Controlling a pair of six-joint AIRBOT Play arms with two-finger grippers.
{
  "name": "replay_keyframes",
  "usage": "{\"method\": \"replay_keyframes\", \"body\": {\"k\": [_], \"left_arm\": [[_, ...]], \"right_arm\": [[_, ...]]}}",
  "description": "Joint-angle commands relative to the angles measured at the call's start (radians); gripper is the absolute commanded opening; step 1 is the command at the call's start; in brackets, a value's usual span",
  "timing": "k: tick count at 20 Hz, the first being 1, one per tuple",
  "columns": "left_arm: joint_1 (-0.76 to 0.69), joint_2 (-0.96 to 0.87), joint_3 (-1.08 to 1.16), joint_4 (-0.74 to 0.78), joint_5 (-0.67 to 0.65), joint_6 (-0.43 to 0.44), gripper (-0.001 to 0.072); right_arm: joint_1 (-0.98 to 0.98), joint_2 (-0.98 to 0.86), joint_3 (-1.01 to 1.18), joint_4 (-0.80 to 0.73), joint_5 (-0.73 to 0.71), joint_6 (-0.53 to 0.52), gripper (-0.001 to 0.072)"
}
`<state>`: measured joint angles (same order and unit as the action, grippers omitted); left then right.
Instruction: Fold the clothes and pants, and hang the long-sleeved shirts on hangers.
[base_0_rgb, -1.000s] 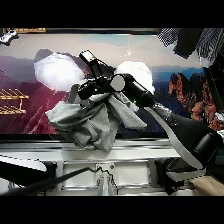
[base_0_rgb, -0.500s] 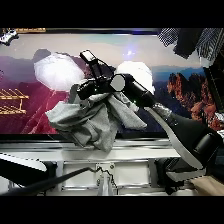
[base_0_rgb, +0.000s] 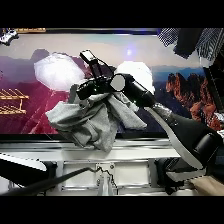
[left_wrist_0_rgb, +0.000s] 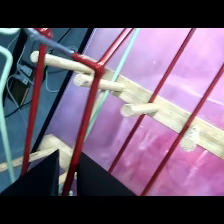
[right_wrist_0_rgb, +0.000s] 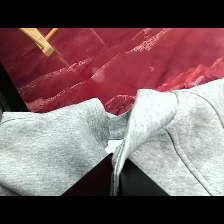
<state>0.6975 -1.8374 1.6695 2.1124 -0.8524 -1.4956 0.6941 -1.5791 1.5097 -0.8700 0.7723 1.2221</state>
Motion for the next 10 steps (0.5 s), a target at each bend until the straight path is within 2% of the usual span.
{"method": "replay_keyframes", "body": {"k": [1,3,10], "left_arm": [[0.000,0.001,0.001,-0.031,0.011,0.023,0.0083],[0.000,0.007,0.001,-0.031,0.006,0.023,0.0020],[-0.016,0.068,0.001,-0.050,0.000,0.023,0.0019]], "right_arm": [[0.000,0.000,0.001,0.003,0.000,0.000,0.0034],[0.000,0.000,0.001,0.003,0.001,0.000,0.0034],[0.000,0.000,0.001,0.010,0.002,0.000,0.0034]]}}
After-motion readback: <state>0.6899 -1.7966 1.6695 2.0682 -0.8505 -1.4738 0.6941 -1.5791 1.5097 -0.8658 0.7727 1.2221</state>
